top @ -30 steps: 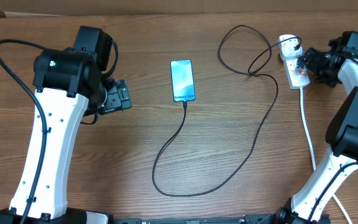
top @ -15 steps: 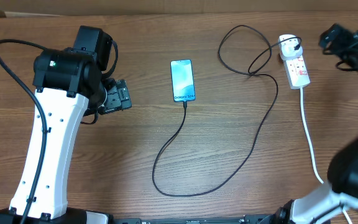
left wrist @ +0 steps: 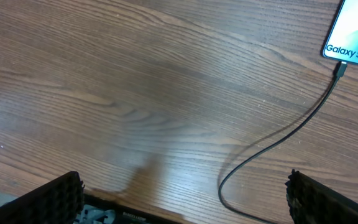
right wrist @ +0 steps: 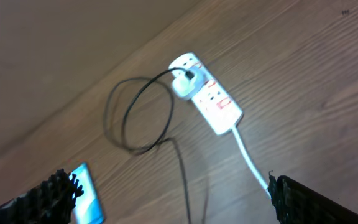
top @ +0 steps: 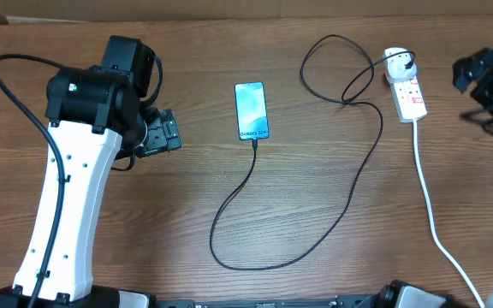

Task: Plug charger to phone and switch on socket

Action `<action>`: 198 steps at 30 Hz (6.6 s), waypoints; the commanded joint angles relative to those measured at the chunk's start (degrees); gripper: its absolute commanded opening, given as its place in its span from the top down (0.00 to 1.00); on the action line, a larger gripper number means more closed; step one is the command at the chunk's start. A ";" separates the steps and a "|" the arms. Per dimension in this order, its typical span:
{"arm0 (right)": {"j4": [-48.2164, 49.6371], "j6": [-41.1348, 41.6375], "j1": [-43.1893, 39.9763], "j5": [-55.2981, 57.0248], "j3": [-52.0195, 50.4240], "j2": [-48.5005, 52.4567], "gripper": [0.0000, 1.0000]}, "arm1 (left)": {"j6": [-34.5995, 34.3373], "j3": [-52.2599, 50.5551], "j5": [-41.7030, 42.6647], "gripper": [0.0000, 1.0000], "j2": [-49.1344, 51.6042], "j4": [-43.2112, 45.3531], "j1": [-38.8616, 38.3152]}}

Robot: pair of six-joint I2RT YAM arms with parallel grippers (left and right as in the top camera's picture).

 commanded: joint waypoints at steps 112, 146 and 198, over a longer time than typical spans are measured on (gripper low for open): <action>-11.89 -4.04 13.79 -0.13 -11.34 -39.36 0.00 | -1.20 -0.28 -0.74 0.00 0.35 0.09 0.09; 25.20 -5.64 16.79 -3.43 -54.60 -63.56 0.00 | -1.20 -0.28 -0.74 0.00 0.35 0.09 0.09; 50.88 -5.27 17.97 -2.58 -79.52 -79.69 0.00 | -1.22 -0.28 -0.74 0.00 0.35 0.09 0.09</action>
